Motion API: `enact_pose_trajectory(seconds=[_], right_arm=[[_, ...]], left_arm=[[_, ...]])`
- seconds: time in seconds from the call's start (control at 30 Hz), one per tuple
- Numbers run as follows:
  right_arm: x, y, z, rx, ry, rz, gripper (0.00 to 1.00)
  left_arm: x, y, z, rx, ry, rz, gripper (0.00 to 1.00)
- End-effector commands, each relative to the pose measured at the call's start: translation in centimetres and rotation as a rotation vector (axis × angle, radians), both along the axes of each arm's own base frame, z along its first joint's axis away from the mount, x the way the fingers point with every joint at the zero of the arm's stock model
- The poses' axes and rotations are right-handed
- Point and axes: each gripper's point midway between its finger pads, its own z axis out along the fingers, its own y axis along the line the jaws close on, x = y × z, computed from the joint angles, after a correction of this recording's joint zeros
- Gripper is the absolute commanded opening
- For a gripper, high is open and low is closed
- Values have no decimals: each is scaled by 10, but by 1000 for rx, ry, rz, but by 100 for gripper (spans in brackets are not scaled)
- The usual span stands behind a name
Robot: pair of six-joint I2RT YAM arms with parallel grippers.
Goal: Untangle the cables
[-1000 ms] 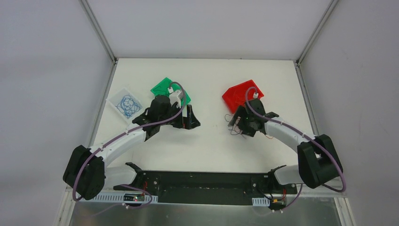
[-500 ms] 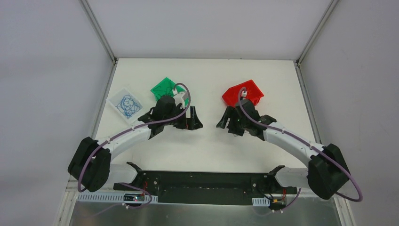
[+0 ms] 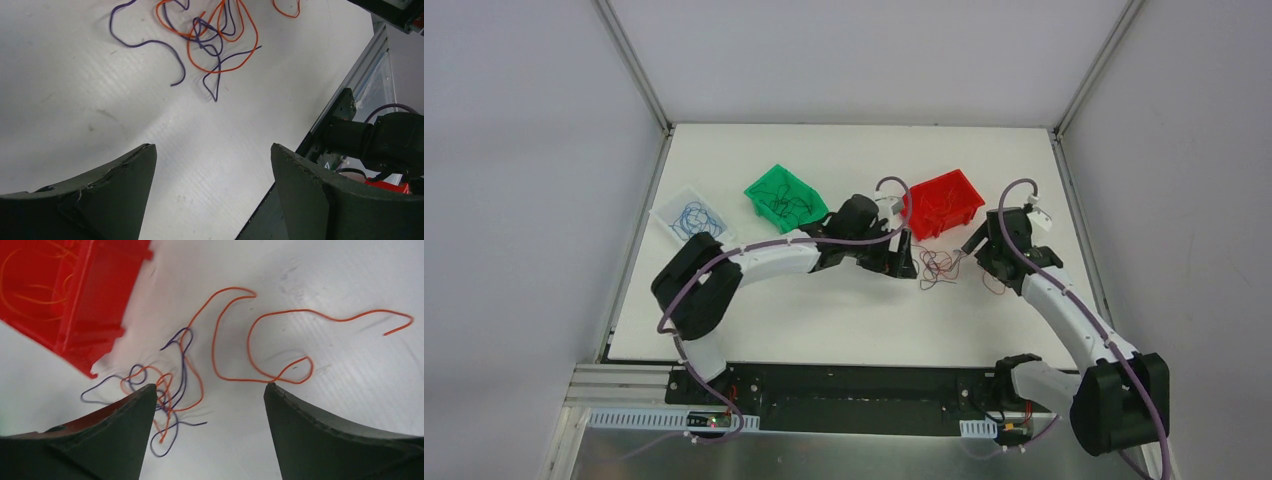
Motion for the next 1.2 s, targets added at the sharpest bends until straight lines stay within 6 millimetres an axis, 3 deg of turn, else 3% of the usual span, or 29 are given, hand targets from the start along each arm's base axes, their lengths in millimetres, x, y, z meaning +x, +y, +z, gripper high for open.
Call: enact_pose_trajectory(seconds=[0.0, 0.2, 0.33, 0.4, 0.5, 0.53, 0.83, 0.97, 1.03, 1.17], right_arm=[[-3, -41, -13, -180, 74, -87, 83], [14, -46, -32, -211, 99, -132, 84], [25, -40, -45, -193, 127, -135, 74], [30, -34, -47, -166, 126, -134, 56], [35, -24, -47, -116, 112, -108, 6], [35, -22, -46, -101, 109, -102, 0], [30, -7, -36, -16, 73, -57, 0], [30, -6, -31, -5, 58, -56, 0], [30, -7, -29, -9, 55, -58, 0], [30, -11, -21, -20, 44, -70, 0]], left_arm=[[1, -38, 2, -30, 19, -21, 86], [8, -63, -17, 16, 65, -14, 81], [14, -68, -35, 85, 84, 14, 76], [15, -68, -44, 126, 95, 27, 73], [15, -69, -52, 170, 108, 37, 68], [15, -69, -55, 183, 112, 41, 66], [6, -71, -79, 259, 164, 36, 41], [0, -74, -86, 275, 192, 22, 21], [-3, -76, -85, 265, 205, 5, 3], [3, -61, -73, 253, 207, 14, 0]])
